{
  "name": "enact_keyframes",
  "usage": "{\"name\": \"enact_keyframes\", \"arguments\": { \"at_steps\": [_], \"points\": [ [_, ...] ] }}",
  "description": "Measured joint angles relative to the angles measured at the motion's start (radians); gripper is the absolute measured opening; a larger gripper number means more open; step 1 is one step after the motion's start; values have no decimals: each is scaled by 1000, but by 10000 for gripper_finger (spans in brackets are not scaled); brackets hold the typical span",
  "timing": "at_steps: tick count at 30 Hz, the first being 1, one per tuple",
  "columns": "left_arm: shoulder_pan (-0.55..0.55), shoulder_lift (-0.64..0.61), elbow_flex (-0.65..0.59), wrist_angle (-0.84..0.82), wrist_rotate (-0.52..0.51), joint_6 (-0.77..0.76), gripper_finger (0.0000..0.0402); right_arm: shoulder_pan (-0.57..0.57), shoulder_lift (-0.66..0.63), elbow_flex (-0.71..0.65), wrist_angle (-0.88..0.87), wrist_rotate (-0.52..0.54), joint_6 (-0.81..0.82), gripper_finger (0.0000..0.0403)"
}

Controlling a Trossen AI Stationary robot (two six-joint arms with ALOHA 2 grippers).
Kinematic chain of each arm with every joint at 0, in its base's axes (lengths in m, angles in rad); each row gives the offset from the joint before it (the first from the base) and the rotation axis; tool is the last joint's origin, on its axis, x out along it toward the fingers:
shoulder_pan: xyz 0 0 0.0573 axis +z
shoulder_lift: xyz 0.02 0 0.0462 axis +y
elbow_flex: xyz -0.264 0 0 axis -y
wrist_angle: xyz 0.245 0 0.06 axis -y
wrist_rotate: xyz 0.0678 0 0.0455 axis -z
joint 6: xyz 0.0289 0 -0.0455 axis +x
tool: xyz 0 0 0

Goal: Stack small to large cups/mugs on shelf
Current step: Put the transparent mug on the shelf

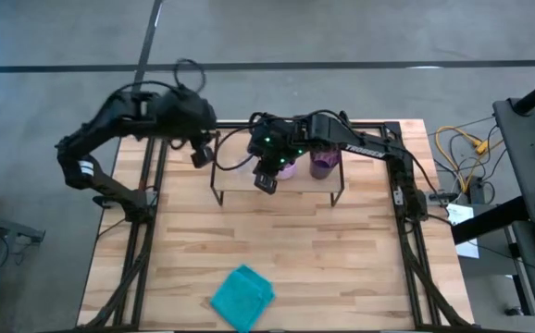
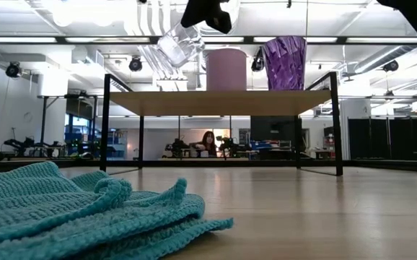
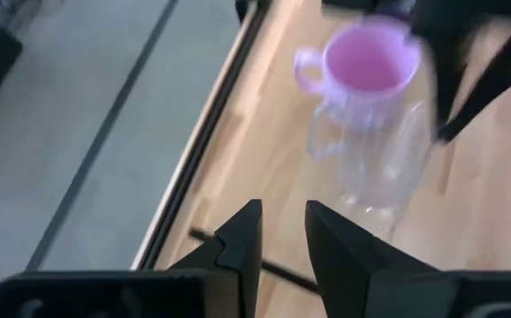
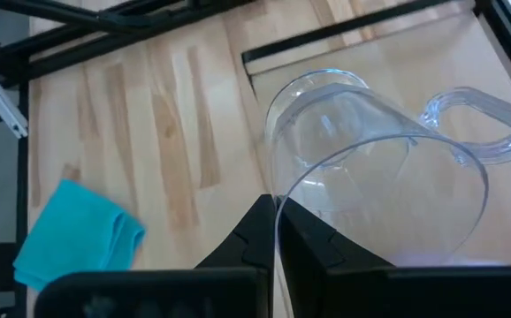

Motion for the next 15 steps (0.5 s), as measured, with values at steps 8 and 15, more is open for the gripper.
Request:
{"name": "enact_keyframes", "arguments": {
  "at_steps": [8,15],
  "points": [
    [0,-28,-218,74,-17,-30,57,-1,0,0,18,-1,-22,8],
    [0,-95,-408,227,4,-104,57,-15,0,0,19,-1,-23,8]
  ]
}}
